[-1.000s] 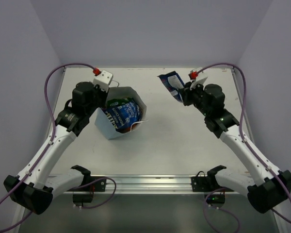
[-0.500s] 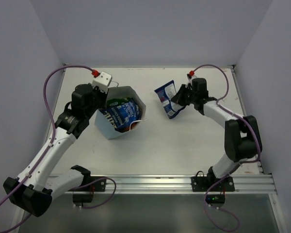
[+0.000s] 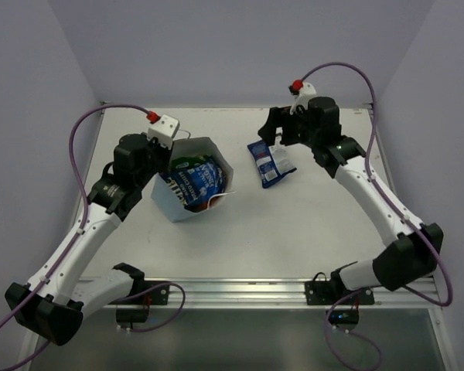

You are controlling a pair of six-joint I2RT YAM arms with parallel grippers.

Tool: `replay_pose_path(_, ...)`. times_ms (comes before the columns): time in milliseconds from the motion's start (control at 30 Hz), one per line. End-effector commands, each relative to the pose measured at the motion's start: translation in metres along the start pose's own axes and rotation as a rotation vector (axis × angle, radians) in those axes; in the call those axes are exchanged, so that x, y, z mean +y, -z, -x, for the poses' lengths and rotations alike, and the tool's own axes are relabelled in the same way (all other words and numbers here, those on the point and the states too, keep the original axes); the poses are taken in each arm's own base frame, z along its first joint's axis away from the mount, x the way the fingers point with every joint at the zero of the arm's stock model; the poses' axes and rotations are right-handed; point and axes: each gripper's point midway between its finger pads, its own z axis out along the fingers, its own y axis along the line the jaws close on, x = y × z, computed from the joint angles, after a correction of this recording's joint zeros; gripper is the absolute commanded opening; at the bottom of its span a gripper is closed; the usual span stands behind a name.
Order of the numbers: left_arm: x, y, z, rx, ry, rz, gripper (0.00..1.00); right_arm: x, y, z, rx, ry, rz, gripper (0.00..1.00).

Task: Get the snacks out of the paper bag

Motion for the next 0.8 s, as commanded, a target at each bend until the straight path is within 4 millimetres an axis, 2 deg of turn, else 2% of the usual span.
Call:
replay_pose_path(0, 0.005, 0.013, 0.059, -0.222, 0.033, 0.003, 0.00, 0.079, 0.058, 0.036, -0.099, 0.303, 0.137, 0.86)
replay_pose_path(33, 0.005, 0.013, 0.057, -0.219, 0.032, 0.003, 0.00, 0.105, 0.068, 0.032, -0.083, 0.345, 0.162, 0.86)
replay_pose_path(100, 0.004, 0.012, 0.055, -0.211, 0.031, 0.002, 0.00, 0.132, 0.076, 0.031, -0.077, 0.373, 0.193, 0.86)
replay_pose_path(133, 0.004, 0.012, 0.054, -0.209, 0.034, 0.003, 0.00, 0.152, 0.080, 0.018, -0.050, 0.393, 0.214, 0.86)
replay_pose_path(233, 0.005, 0.014, 0.056, -0.214, 0.044, 0.009, 0.00, 0.194, 0.079, -0.002, -0.018, 0.393, 0.254, 0.87)
replay_pose_path(367, 0.007, 0.017, 0.059, -0.226, 0.065, 0.019, 0.00, 0.226, 0.060, -0.037, 0.060, 0.337, 0.222, 0.88)
replay_pose_path(400, 0.007, 0.018, 0.060, -0.230, 0.071, 0.018, 0.00, 0.235, 0.058, -0.046, 0.085, 0.288, 0.220, 0.92)
replay_pose_path(433, 0.007, 0.018, 0.060, -0.231, 0.073, 0.018, 0.00, 0.234, 0.045, -0.064, 0.142, 0.282, 0.187, 0.94)
replay_pose_path(500, 0.006, 0.017, 0.058, -0.225, 0.077, 0.015, 0.00, 0.237, 0.036, -0.074, 0.163, 0.243, 0.144, 0.97)
replay_pose_path(533, 0.005, 0.017, 0.057, -0.224, 0.081, 0.013, 0.00, 0.237, 0.027, -0.089, 0.197, 0.240, 0.122, 0.98)
replay_pose_path(633, 0.004, 0.018, 0.057, -0.225, 0.090, 0.005, 0.00, 0.228, 0.010, -0.102, 0.210, 0.195, 0.047, 0.99)
replay_pose_path(767, 0.004, 0.019, 0.056, -0.225, 0.091, 0.004, 0.00, 0.212, 0.000, -0.111, 0.203, 0.162, -0.048, 0.99)
